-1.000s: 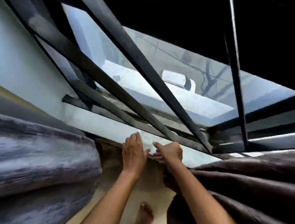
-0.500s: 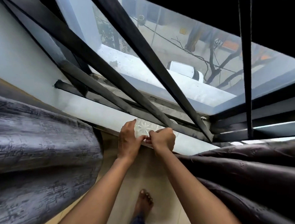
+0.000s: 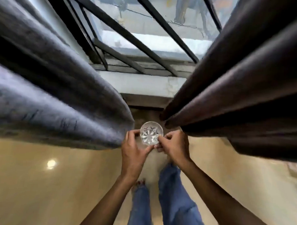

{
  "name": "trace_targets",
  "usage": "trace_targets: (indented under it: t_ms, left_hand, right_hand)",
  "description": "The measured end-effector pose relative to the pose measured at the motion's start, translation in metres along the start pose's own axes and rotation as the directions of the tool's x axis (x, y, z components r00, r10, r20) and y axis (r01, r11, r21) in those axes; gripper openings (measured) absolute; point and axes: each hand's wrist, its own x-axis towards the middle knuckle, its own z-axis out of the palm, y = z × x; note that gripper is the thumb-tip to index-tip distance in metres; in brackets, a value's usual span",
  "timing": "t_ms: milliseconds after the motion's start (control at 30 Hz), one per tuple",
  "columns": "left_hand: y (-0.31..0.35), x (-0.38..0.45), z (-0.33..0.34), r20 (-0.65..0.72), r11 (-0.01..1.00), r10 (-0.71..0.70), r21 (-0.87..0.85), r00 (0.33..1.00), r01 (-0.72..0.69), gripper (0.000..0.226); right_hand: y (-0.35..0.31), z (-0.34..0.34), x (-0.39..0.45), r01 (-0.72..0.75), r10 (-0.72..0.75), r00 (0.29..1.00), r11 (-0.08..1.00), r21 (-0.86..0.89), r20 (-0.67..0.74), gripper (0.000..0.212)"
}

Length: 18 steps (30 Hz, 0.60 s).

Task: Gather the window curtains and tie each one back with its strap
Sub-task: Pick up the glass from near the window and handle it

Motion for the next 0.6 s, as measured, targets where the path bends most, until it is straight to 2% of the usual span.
trace_targets:
  t_ms: [133, 300, 467, 600]
  left_hand:
    - [0.018, -0.057, -0.026, 0.115, 0.994, 0.102, 0.014, 0.988, -0.105, 0.058]
    - [0.065, -0.116, -0.011, 0.278, 0.968, 0.239, 0.012, 0.93, -0.252, 0.055]
    - [0.126, -0.186, 0.059, 0.471, 0.879, 0.418, 0.006, 0.777, -0.477, 0.059]
    - [0.178, -0.265, 0.148, 0.57, 0.786, 0.534, -0.062, 0.624, -0.616, 0.058]
  right_hand:
    - [0.022, -0.02, -0.083, 0.036, -0.031, 0.998, 0.995, 0.096, -0.054, 0.027]
    - [0.073, -0.071, -0.164, 0.071, -0.015, 0.972, 0.971, 0.227, -0.236, 0.023]
    - [0.163, -0.144, -0.223, 0.073, 0.067, 0.881, 0.959, 0.275, -0.468, 0.03]
    - [0.253, -0.22, -0.278, 0.067, 0.162, 0.76, 0.944, 0.323, -0.63, 0.029]
